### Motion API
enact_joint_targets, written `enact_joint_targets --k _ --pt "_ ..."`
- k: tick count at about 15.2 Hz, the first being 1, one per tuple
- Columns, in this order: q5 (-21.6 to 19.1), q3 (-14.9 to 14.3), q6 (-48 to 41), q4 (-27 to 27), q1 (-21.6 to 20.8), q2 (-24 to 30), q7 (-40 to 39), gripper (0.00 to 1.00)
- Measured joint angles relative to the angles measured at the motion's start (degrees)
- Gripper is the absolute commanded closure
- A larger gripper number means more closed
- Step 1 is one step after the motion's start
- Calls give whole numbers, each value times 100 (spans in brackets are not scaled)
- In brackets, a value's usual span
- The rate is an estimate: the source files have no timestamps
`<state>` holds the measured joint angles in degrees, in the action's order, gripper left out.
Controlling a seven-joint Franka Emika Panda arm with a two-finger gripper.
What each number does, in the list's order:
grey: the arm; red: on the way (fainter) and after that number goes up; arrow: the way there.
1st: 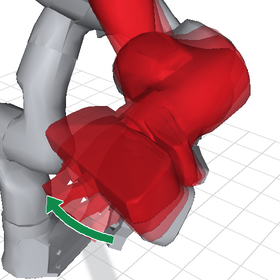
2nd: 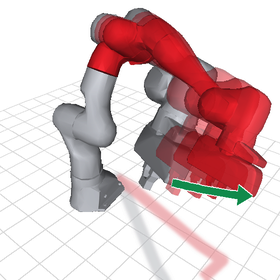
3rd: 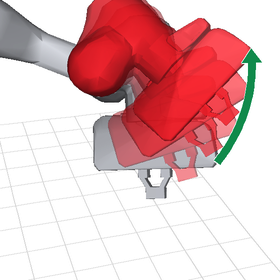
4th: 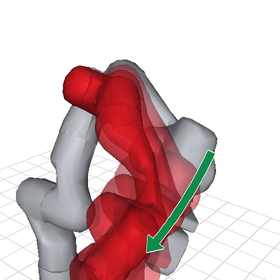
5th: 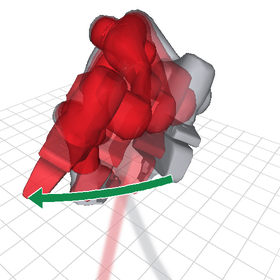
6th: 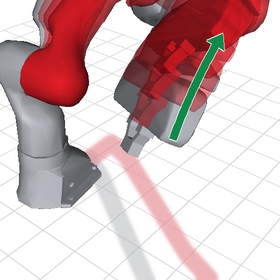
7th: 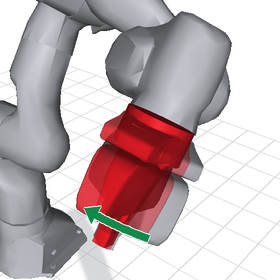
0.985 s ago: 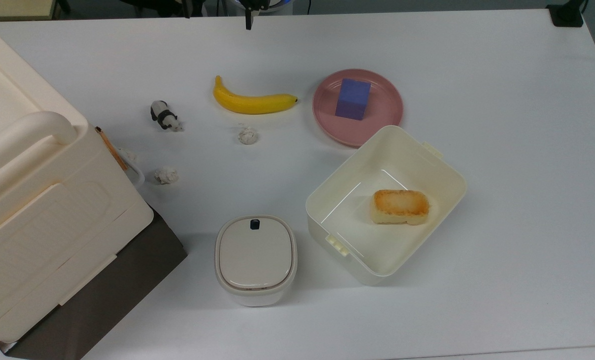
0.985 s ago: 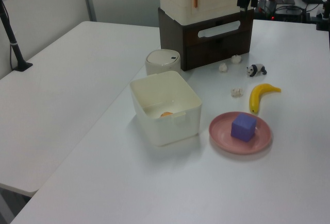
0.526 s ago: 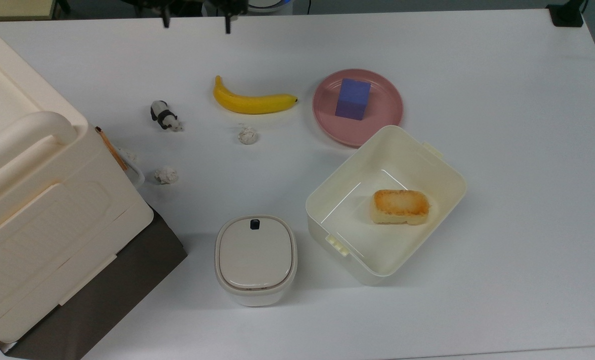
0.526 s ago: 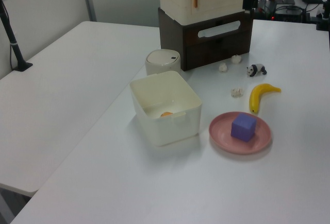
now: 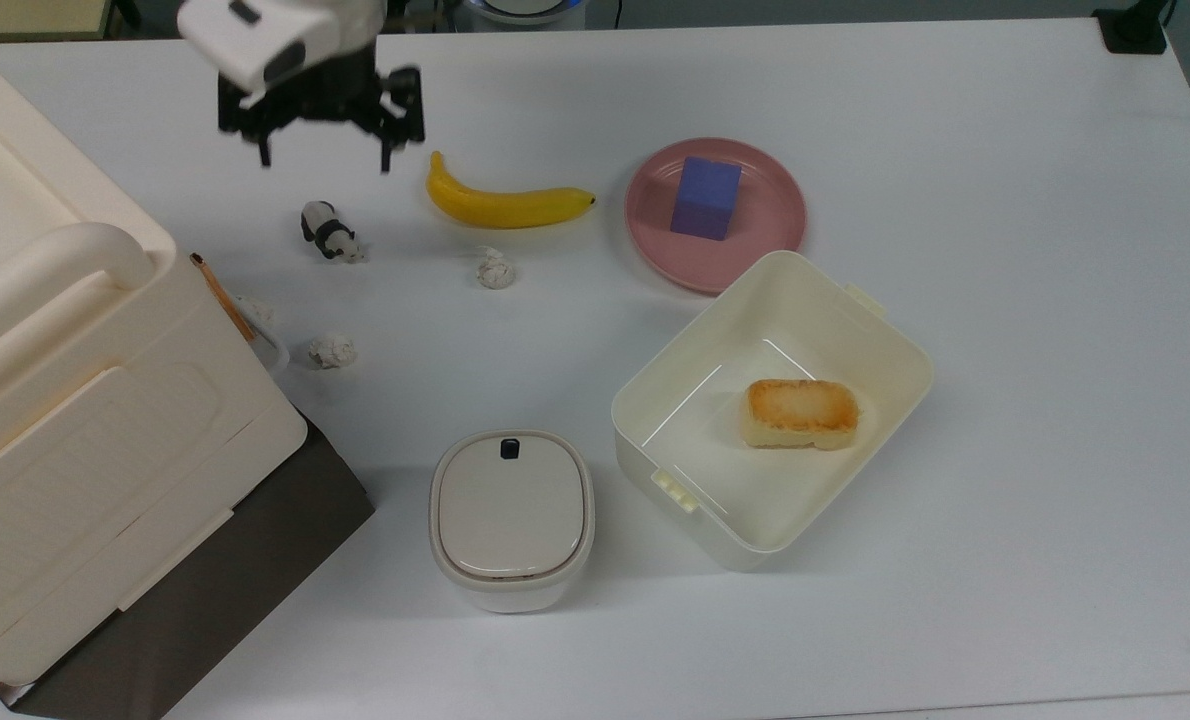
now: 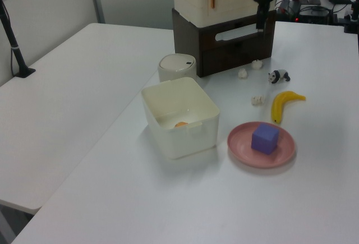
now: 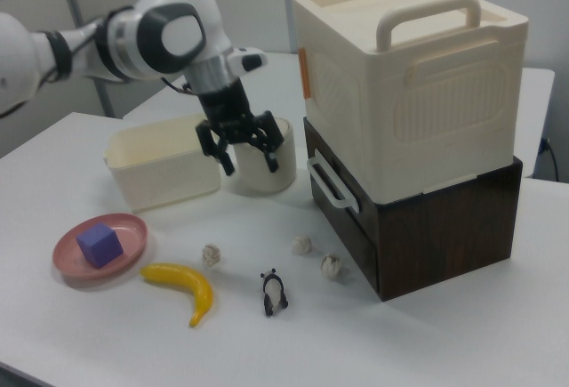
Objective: Slide the drawer open
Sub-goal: 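Move the gripper down toward the white drawer handle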
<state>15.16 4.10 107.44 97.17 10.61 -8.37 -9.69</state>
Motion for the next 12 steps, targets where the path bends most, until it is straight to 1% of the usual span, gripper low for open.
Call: enact_joint_targets --k 3,5,9,12 --pt "500 0 424 -1 26 -335 0 0" --pt "668 0 639 -8 66 -463 0 0" --pt "867 -1 1126 -13 140 -602 0 0" --pt "899 -1 1336 -47 176 -743 -1 0"
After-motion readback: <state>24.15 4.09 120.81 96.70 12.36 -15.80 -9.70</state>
